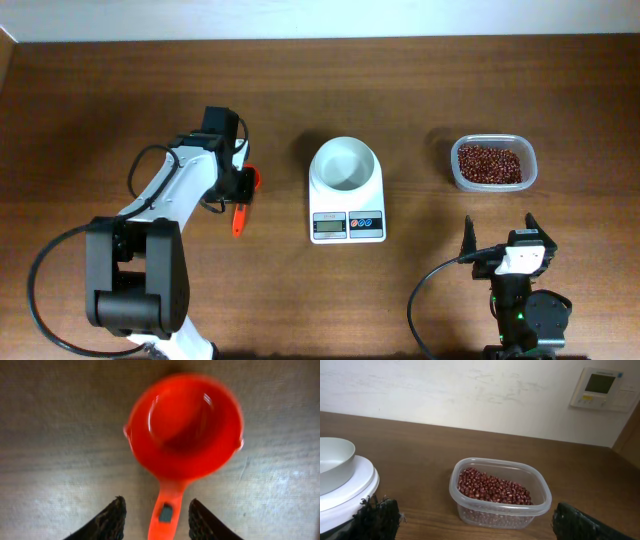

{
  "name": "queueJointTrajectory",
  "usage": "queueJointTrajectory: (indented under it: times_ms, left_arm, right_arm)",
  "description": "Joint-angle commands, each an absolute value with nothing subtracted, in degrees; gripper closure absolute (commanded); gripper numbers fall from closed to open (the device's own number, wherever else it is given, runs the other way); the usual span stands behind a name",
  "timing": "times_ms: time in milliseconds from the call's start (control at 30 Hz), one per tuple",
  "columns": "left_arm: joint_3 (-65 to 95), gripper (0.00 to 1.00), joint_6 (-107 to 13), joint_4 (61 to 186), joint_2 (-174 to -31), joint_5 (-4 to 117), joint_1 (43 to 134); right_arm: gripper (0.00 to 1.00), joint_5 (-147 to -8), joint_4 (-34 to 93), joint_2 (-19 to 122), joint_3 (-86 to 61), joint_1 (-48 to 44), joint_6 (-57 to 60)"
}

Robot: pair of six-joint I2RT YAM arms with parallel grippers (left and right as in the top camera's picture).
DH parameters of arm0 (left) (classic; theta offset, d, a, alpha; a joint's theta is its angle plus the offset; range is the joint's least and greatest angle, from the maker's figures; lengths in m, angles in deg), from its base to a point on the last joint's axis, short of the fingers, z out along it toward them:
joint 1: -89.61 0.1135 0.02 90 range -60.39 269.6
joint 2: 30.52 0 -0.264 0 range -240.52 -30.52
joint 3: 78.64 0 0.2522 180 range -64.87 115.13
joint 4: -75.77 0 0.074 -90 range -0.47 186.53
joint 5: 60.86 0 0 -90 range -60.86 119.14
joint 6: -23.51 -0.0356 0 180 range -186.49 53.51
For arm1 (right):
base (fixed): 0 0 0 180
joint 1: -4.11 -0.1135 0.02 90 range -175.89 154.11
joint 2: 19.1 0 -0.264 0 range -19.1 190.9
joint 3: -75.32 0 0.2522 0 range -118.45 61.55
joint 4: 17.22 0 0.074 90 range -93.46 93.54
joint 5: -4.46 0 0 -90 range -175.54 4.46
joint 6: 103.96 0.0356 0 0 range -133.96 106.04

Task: Scoop item into bowl and weigh 50g on scale
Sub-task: 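Move the left gripper over the red scoop handle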

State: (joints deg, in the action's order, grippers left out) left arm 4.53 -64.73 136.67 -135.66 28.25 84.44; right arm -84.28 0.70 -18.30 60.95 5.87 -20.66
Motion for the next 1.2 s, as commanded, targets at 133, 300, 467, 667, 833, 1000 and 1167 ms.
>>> queueJointTrajectory:
  times_ms: [133,300,467,667,833,1000,1167]
  left_arm:
    - [2.4,0.56,-65.1,129.5,-136.6,27.8,83.7]
    - [3.8,0.43,-65.5,134.7,-135.9,27.8,83.7]
    - [3.4,0.48,-65.5,138.6,-135.2,31.4,83.6]
    - [-0.5,0.58,-65.4,128.9,-135.2,31.2,83.6]
    - [-0.5,0.65,-62.6,123.5,-135.3,29.9,83.6]
    - [-0.5,0.64,-59.4,116.3,-135.3,24.7,83.6]
    - [-0.3,0.58,-59.4,113.0,-135.3,24.8,83.8]
  right_arm:
    - [0.01,-85.0,0.9,-18.7,61.2,5.6,-21.0]
    - [0.01,-85.0,0.9,-18.7,61.2,5.6,-21.0]
    - [0.01,-85.0,0.9,-18.7,61.2,5.6,-21.0]
    - [0.01,-85.0,0.9,-18.7,61.2,5.6,-21.0]
    - [0.01,-85.0,0.9,-18.7,61.2,5.6,-21.0]
    - [0.02,-84.9,0.9,-18.7,61.2,5.6,-21.0]
    - [0.01,-85.0,0.9,-18.7,61.2,5.6,-21.0]
